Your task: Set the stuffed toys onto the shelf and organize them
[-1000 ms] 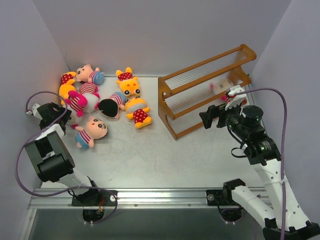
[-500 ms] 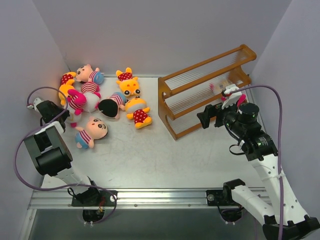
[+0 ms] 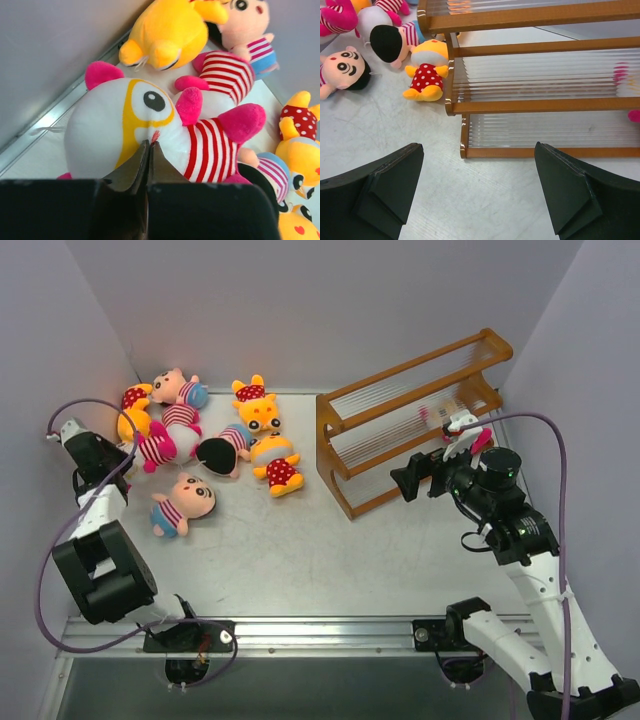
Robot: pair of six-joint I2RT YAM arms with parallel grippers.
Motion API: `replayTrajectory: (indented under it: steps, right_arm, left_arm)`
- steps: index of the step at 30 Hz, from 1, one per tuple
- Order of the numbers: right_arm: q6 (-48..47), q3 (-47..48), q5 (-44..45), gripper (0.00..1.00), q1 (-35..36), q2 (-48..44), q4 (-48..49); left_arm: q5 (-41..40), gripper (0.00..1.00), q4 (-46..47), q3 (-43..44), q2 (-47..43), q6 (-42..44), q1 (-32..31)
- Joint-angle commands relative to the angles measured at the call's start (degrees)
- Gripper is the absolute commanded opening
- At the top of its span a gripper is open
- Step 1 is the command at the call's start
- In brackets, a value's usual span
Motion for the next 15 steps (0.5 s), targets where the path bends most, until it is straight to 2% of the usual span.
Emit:
replayTrajectory:
  steps: [1,6,10,15]
  right_arm:
    - [-0.7,3.2,-4.0,0.99,1.0,-0.5,-0.4]
    - [-2.1,4.7,-6.6,0.97,2.8,0.3,-2.4]
    - [-2.4,5.1,-6.8,0.96,6.2,1.5,-3.0]
    - [-1.8,5.9,-3.2,0.95,15.4,4.9,-2.4]
  left_arm:
    - [-3.2,0.02,-3.1,4.0,-7.4,5.4,-2.3]
    - [-7.3,0.03,-12.1,6.3,-12.4,10.2,-7.7]
    - [-7.4,0.02,-17.2,6.5,-16.3,12.9,-12.9]
    - [-5.9,0.02,-24.6,7.7,-21.2,14.4,-18.6]
